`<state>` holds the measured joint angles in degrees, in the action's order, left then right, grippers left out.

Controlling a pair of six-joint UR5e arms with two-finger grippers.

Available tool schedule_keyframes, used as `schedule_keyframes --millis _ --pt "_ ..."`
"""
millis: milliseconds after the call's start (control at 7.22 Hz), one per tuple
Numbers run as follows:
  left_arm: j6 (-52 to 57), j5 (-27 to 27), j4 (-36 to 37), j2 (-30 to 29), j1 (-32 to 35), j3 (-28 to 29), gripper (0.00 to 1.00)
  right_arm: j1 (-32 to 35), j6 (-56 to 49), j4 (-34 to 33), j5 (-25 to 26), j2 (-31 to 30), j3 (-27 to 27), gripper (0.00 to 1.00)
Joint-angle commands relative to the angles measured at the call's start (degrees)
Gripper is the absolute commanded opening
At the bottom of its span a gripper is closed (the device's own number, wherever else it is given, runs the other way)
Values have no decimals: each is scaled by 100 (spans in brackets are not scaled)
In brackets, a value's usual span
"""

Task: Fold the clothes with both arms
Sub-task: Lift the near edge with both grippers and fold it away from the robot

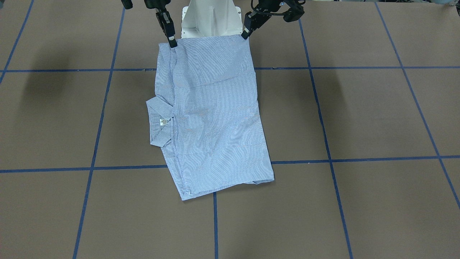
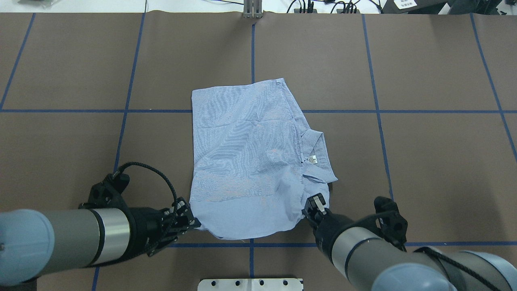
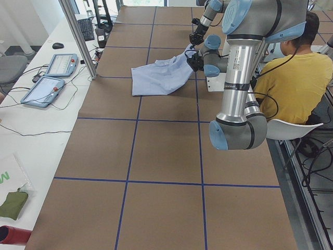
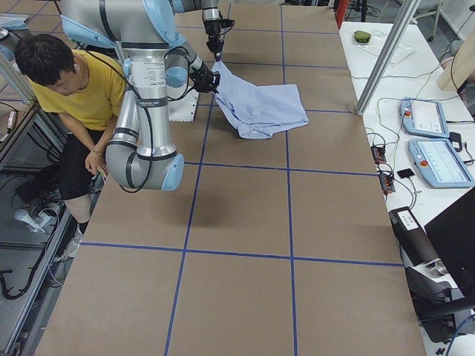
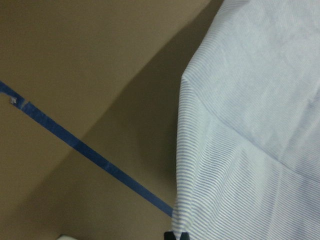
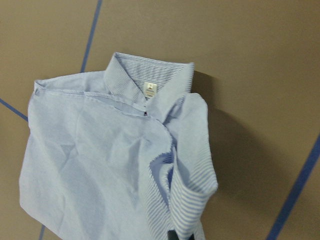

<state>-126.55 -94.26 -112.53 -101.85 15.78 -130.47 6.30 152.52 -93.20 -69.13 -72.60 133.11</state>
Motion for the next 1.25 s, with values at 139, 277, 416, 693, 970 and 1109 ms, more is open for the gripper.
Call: schedule_keyframes --millis 139,277,416,693,970,1109 --pt "278 -918 12 -860 1259 1133 0 1512 -739 -225 -1050 929 -1029 0" --pt "506 -927 12 -984 1496 1408 0 1828 -976 -146 -1363 1166 -1398 0" --pt "726 -927 12 -1081 1690 1671 0 2144 -1126 107 -1645 1482 -1915 0" --pt "991 -927 -85 -1449 2024 2365 0 2594 -1259 486 -2024 2071 -2979 0" --pt "1018 -919 -94 -1932 2175 3032 0 2867 -1409 1141 -2306 2573 -4164 0" --pt "1105 -919 -294 -2135 2297 3445 0 3025 -1453 1486 -2455 2836 -4745 0"
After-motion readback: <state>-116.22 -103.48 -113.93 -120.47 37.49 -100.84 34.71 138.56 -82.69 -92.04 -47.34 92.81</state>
